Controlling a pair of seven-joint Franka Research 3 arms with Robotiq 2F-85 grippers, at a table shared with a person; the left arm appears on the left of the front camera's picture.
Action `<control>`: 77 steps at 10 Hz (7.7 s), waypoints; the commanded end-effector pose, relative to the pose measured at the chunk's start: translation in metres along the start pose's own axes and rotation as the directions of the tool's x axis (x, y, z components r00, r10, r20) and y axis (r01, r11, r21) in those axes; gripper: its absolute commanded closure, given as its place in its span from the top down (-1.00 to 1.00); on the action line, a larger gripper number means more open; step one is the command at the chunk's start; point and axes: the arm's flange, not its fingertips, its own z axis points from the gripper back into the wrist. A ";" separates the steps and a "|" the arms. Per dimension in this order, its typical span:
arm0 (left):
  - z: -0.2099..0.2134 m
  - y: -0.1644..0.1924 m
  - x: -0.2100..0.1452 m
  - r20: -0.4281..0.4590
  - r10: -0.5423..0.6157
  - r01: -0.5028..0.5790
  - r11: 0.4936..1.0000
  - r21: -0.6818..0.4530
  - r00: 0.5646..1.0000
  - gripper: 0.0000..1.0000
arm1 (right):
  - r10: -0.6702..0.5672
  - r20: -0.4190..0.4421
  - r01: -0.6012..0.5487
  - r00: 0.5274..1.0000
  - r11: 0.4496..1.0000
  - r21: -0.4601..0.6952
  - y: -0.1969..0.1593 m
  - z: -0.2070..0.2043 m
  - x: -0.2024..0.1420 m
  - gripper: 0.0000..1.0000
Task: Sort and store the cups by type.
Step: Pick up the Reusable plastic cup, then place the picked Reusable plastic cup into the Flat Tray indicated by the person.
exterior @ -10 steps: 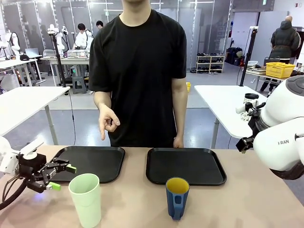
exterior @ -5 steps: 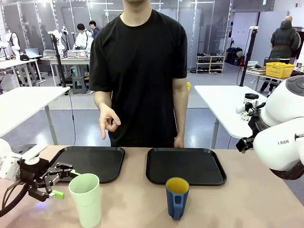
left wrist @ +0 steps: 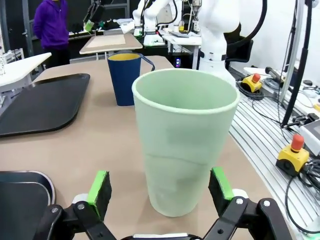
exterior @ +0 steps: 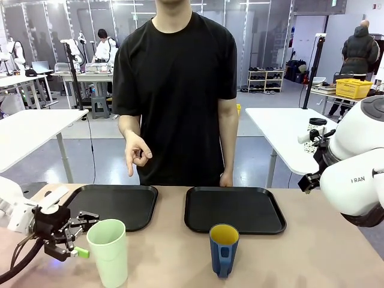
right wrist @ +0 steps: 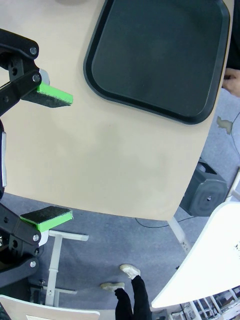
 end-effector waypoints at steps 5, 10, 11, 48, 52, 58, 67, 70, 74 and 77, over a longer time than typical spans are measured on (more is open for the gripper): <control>-0.023 -0.022 -0.048 -0.011 -0.041 0.039 0.993 -0.113 0.999 1.00 | 0.001 0.000 -0.001 1.000 1.000 -0.003 -0.001 -0.001 -0.001 1.00; -0.041 -0.016 -0.051 0.028 -0.052 0.055 0.991 -0.120 0.998 1.00 | 0.001 0.000 -0.001 1.000 1.000 -0.003 -0.001 -0.001 -0.001 1.00; -0.045 -0.014 -0.053 0.034 -0.052 0.056 0.991 -0.120 0.998 1.00 | 0.001 0.000 -0.001 1.000 1.000 -0.003 -0.001 -0.001 -0.001 1.00; -0.034 -0.020 -0.007 0.170 -0.150 0.168 0.981 -0.096 0.974 -0.14 | 0.001 0.000 -0.001 1.000 1.000 -0.003 -0.001 -0.001 -0.001 1.00; -0.013 -0.019 0.011 0.134 -0.155 0.158 0.987 -0.015 0.979 -0.14 | 0.001 0.000 -0.001 1.000 1.000 -0.003 -0.001 -0.001 -0.001 1.00; -0.007 -0.002 0.001 0.151 -0.129 0.139 0.988 -0.061 0.980 -0.14 | 0.001 0.000 -0.001 1.000 1.000 -0.003 -0.001 -0.001 -0.001 1.00; -0.007 -0.002 0.001 0.151 -0.129 0.139 0.988 -0.061 0.980 -0.14 | 0.001 0.000 -0.001 1.000 1.000 -0.003 -0.001 -0.001 -0.001 1.00; -0.007 -0.002 0.001 0.151 -0.129 0.139 0.988 -0.061 0.980 -0.14 | 0.001 0.000 -0.001 1.000 1.000 -0.003 -0.001 -0.001 -0.001 1.00; -0.007 -0.002 0.001 0.151 -0.129 0.139 0.988 -0.061 0.980 -0.14 | 0.001 0.000 -0.001 1.000 1.000 -0.003 -0.001 -0.001 -0.001 1.00; -0.007 -0.002 0.001 0.151 -0.129 0.139 0.988 -0.061 0.980 -0.14 | 0.001 0.000 -0.001 1.000 1.000 -0.003 -0.001 -0.001 -0.001 1.00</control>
